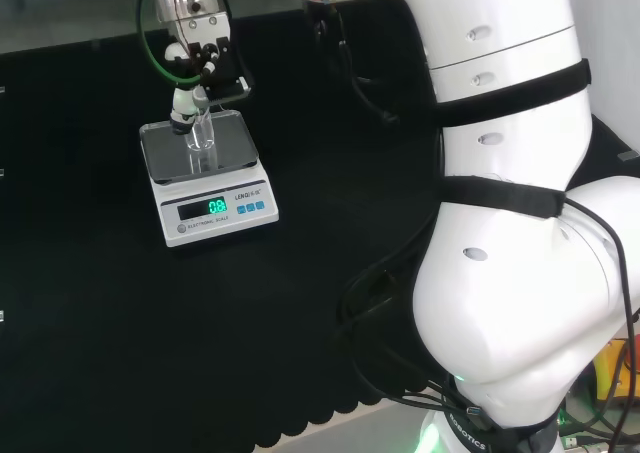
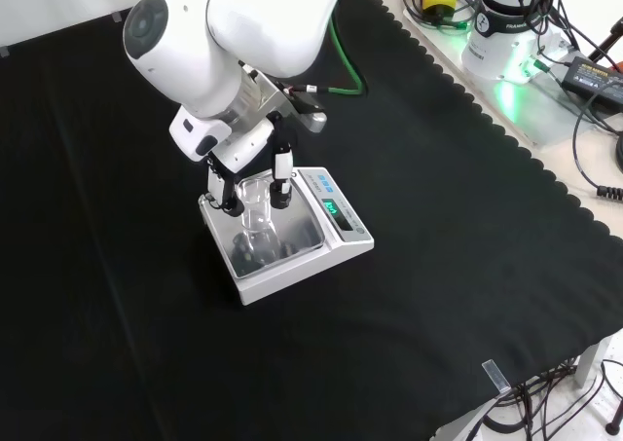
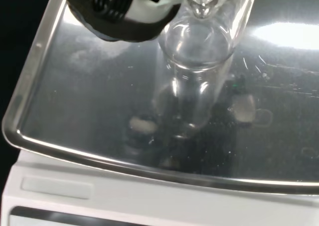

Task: Put the beaker on the electronic balance.

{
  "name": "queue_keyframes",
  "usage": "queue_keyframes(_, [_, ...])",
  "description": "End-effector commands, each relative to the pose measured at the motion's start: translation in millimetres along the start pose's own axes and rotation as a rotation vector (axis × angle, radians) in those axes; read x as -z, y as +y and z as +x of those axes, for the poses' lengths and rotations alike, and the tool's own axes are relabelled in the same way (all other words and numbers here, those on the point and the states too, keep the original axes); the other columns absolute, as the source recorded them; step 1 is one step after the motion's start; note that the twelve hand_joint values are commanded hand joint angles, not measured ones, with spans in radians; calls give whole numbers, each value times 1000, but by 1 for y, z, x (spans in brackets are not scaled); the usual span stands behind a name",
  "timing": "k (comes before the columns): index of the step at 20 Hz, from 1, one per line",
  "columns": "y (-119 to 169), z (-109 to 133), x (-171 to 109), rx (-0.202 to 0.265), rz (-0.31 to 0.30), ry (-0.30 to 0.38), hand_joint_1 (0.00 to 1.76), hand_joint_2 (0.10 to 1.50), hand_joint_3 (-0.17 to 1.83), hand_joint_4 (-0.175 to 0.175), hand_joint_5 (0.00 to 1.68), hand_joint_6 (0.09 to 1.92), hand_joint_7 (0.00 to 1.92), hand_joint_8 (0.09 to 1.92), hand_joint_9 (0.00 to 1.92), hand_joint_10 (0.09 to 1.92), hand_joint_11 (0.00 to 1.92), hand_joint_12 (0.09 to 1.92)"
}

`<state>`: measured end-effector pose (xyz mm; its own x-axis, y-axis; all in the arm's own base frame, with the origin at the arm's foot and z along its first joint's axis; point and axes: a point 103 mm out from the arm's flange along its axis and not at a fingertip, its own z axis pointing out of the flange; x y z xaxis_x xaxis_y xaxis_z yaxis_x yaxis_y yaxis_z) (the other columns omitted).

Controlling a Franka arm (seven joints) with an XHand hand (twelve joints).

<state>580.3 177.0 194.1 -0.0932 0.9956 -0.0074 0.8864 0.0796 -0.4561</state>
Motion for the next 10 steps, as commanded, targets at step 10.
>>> queue_keyframes(10, [0, -4, 2, -3, -5, 9, 1098, 985, -14, -125, 871, 727, 915, 731, 1359, 87, 1432, 622])
